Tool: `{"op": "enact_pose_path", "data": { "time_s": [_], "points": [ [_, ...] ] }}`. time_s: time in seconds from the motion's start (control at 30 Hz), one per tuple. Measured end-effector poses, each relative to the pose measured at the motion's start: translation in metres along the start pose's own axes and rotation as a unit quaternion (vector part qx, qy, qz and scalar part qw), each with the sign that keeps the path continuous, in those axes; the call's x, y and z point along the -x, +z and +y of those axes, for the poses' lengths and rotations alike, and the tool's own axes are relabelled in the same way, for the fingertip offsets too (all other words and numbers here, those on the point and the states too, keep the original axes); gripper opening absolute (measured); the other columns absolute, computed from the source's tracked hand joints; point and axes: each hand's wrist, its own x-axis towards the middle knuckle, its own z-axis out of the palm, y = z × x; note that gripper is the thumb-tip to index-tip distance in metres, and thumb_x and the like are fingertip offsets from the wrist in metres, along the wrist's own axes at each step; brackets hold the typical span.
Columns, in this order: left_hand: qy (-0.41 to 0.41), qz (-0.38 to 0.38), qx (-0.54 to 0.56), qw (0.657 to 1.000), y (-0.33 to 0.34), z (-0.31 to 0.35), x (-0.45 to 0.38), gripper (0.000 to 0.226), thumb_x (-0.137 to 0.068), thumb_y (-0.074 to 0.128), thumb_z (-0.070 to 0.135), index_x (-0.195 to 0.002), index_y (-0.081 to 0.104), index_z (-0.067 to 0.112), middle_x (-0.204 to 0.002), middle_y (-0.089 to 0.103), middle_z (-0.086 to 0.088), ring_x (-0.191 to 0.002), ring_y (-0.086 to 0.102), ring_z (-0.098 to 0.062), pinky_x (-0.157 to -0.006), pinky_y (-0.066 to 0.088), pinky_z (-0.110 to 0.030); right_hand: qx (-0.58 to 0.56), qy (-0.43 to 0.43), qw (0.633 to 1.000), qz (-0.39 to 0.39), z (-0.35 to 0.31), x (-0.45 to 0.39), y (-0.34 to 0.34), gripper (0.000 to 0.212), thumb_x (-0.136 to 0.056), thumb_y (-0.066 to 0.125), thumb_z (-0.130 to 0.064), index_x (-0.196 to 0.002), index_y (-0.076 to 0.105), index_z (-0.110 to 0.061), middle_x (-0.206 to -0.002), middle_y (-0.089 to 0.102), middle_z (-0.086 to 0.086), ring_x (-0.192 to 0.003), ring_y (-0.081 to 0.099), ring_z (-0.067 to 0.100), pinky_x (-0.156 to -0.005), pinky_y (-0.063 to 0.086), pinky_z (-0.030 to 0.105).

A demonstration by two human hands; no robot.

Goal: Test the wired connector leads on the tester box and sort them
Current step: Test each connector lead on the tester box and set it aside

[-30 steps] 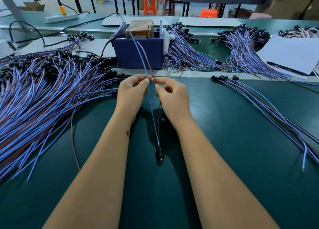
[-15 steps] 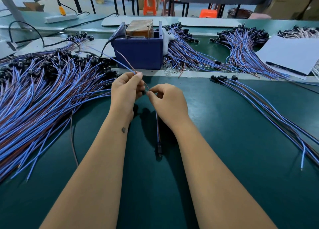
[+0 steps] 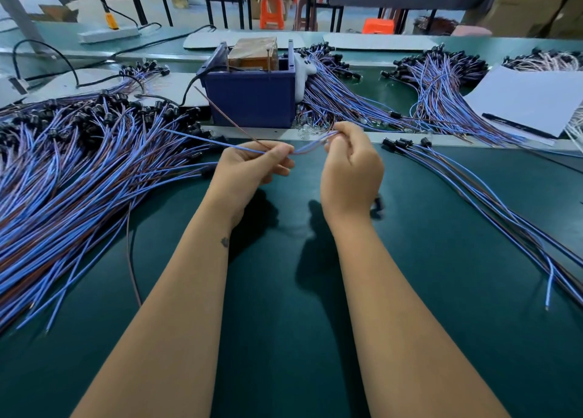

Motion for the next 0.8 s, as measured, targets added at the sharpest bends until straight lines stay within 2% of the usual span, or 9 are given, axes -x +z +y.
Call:
{"op": "enact_pose_path", "data": {
  "time_s": [0.07,0.1,0.2,0.3,0.43,0.5,0.63,0.8],
  "points": [
    [0.012,-0.054,-0.043,0.998,0.005,-0.001,0.002,0.007,-0.089,0.070,0.017,-0.092,0.076,0.019,-0.081,0.076,0.002,-0.079,0.067,-0.006,-0.075,0.048,-0.016,-0.054,0.020,0.998,0.035,0.000,-0.003,-0.004,0.022,-0.091,0.045,-0.020,-0.091,0.067,-0.020,-0.081,0.068,-0.005,-0.083,0.063,0.017,-0.075,0.046,0.024],
    [0.014,-0.086,-0.053,0.995,0.007,-0.001,0.003,0.011,-0.086,0.073,0.013,-0.096,0.077,0.014,-0.085,0.077,0.000,-0.083,0.067,-0.006,-0.081,0.050,-0.016,-0.054,0.026,0.997,0.043,0.001,-0.005,-0.005,0.019,-0.092,0.048,-0.018,-0.088,0.066,-0.022,-0.076,0.066,-0.007,-0.081,0.064,0.016,-0.074,0.046,0.024],
    [-0.006,-0.205,-0.041,0.978,0.013,-0.002,0.006,0.032,-0.082,0.071,-0.007,-0.111,0.073,0.006,-0.101,0.076,-0.009,-0.092,0.068,-0.008,-0.086,0.053,-0.019,-0.010,0.036,0.999,0.024,0.009,-0.011,-0.006,0.019,-0.092,0.052,-0.010,-0.093,0.069,-0.019,-0.080,0.069,-0.004,-0.083,0.067,0.017,-0.080,0.051,0.032],
    [0.010,-0.265,-0.077,0.961,0.012,-0.003,0.005,0.047,-0.082,0.062,-0.019,-0.110,0.072,0.018,-0.105,0.075,-0.003,-0.100,0.068,-0.007,-0.091,0.050,-0.019,-0.011,0.080,0.996,-0.024,0.016,-0.015,-0.006,0.024,-0.091,0.050,-0.005,-0.097,0.059,-0.026,-0.079,0.069,-0.004,-0.081,0.068,0.018,-0.080,0.054,0.039],
    [0.001,-0.249,-0.068,0.966,0.012,-0.004,0.004,0.046,-0.084,0.056,-0.020,-0.099,0.074,0.019,-0.093,0.077,0.004,-0.094,0.069,-0.003,-0.085,0.051,-0.016,0.009,0.141,0.985,-0.102,0.028,-0.020,-0.009,0.028,-0.091,0.051,-0.004,-0.113,0.054,-0.021,-0.084,0.072,-0.002,-0.086,0.068,0.024,-0.084,0.055,0.045],
    [-0.003,-0.219,-0.064,0.973,0.014,-0.005,0.004,0.038,-0.087,0.056,-0.016,-0.094,0.075,0.017,-0.089,0.077,0.001,-0.091,0.070,-0.005,-0.084,0.051,-0.015,0.045,0.138,0.980,-0.135,0.031,-0.021,-0.010,0.027,-0.091,0.053,-0.007,-0.115,0.057,-0.018,-0.089,0.073,-0.002,-0.087,0.068,0.022,-0.082,0.055,0.040],
    [0.000,-0.156,-0.052,0.986,0.015,-0.007,0.001,0.035,-0.090,0.054,-0.011,-0.092,0.074,0.018,-0.081,0.076,0.004,-0.085,0.070,-0.003,-0.080,0.048,-0.011,0.151,0.081,0.968,-0.184,0.032,-0.022,-0.015,0.022,-0.089,0.058,-0.012,-0.110,0.064,-0.018,-0.098,0.070,-0.003,-0.090,0.063,0.018,-0.070,0.042,0.026],
    [-0.002,-0.147,-0.089,0.985,0.017,-0.009,-0.001,0.037,-0.089,0.052,-0.008,-0.093,0.075,0.021,-0.082,0.076,0.005,-0.087,0.069,-0.004,-0.079,0.046,-0.009,0.274,0.048,0.934,-0.225,0.027,-0.021,-0.022,0.023,-0.085,0.060,-0.010,-0.097,0.073,-0.024,-0.096,0.069,-0.003,-0.083,0.056,0.019,-0.063,0.039,0.025]
  ]
}}
